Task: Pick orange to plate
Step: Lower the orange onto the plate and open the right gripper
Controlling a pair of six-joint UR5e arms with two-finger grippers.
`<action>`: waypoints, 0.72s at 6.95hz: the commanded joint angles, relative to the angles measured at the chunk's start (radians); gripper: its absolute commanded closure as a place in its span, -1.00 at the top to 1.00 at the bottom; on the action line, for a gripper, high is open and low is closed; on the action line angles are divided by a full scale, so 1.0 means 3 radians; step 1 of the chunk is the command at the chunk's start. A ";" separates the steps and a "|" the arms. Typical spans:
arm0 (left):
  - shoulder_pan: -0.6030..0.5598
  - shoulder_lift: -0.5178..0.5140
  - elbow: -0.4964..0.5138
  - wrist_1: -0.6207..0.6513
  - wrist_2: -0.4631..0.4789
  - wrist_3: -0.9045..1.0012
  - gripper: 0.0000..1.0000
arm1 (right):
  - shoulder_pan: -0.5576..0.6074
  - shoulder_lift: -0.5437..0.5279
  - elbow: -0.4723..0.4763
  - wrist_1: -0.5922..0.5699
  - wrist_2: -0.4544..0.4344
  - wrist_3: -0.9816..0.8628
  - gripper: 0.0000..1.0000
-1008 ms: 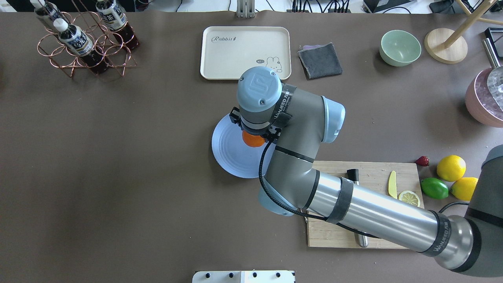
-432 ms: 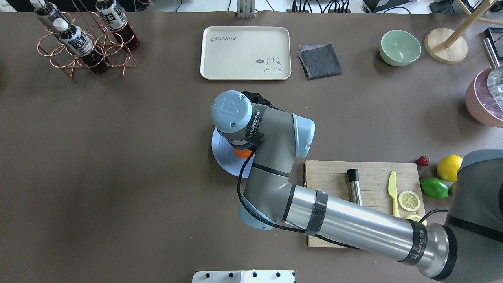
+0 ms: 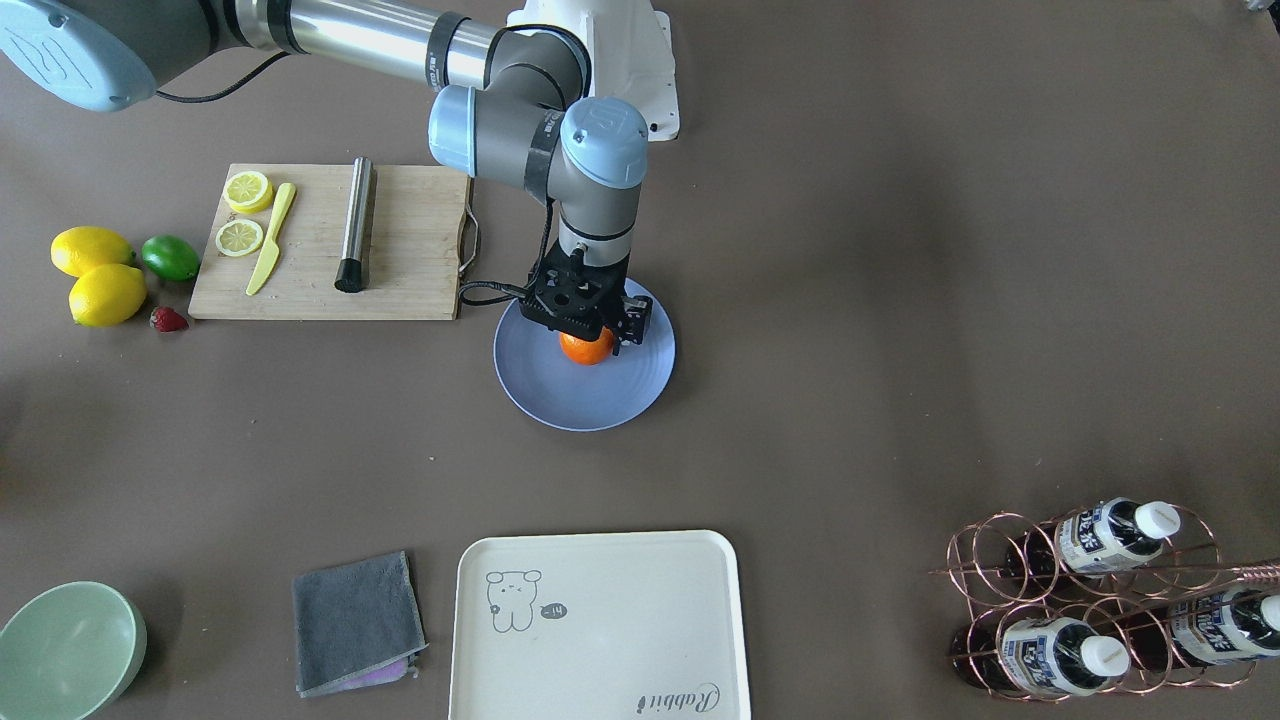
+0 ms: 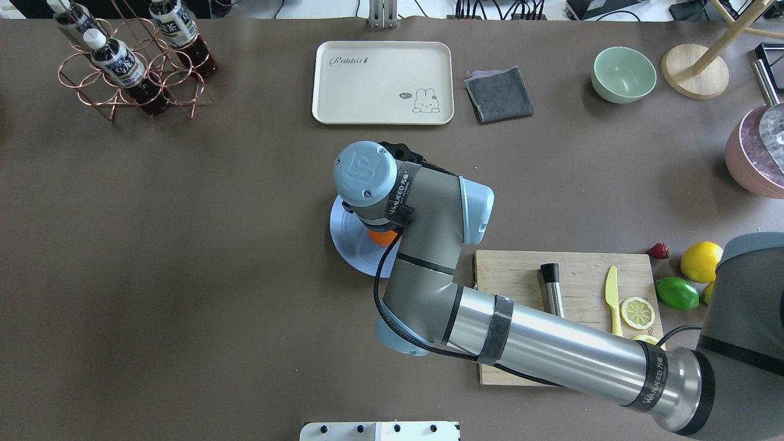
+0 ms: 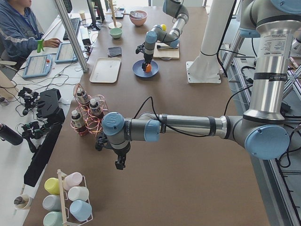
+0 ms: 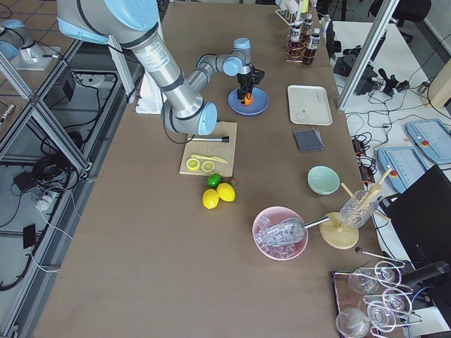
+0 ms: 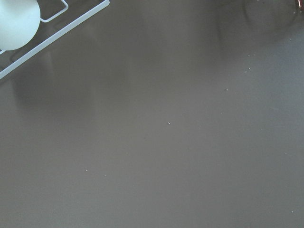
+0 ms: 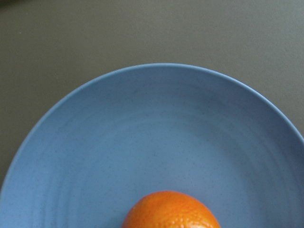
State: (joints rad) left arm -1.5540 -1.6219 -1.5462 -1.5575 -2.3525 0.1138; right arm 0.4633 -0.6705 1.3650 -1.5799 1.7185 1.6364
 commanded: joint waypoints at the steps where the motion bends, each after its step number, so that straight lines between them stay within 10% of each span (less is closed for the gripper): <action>1: -0.0005 0.0007 0.0061 0.0022 0.0018 0.0009 0.96 | 0.0284 0.0001 0.0097 -0.0010 0.0242 -0.0329 1.00; 5: -0.0010 0.0027 0.0026 0.0185 0.0013 0.0009 0.96 | 0.1505 -0.1013 0.0822 -0.0046 0.1234 -0.1916 1.00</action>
State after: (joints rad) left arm -1.5567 -1.6097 -1.5314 -1.5234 -2.3480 0.1167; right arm 0.7948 -0.8481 1.5299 -1.5894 2.0079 1.2433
